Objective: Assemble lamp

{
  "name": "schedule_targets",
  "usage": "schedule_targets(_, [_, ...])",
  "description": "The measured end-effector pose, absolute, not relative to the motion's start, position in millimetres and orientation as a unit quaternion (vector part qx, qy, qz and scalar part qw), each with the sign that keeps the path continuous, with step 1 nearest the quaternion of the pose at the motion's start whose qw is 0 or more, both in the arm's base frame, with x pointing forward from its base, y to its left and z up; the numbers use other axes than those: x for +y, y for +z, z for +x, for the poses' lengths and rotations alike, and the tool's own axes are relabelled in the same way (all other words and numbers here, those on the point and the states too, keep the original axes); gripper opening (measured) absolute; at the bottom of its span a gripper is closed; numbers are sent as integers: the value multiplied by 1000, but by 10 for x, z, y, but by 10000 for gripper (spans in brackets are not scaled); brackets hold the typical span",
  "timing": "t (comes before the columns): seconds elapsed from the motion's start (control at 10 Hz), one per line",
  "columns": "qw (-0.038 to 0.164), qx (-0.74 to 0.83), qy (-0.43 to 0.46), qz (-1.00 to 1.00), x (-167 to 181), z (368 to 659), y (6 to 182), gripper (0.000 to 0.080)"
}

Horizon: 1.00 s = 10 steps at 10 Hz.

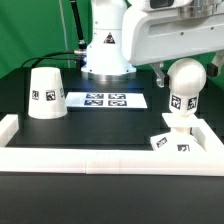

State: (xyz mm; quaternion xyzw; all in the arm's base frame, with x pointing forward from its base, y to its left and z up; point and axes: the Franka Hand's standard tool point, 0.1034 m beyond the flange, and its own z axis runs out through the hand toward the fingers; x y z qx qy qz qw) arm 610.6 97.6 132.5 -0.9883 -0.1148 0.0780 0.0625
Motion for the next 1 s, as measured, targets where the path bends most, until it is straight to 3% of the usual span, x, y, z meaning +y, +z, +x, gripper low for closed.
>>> schedule_targets(0.2, [62, -115, 76, -989, 988, 6106, 1323, 699])
schedule_targets(0.3, [62, -114, 76, -989, 984, 6107, 1322, 581])
schedule_targets(0.8, [61, -95, 77, -991, 985, 6107, 1322, 575])
schedule_targets(1.0, [60, 13, 78, -995, 979, 6098, 1321, 575])
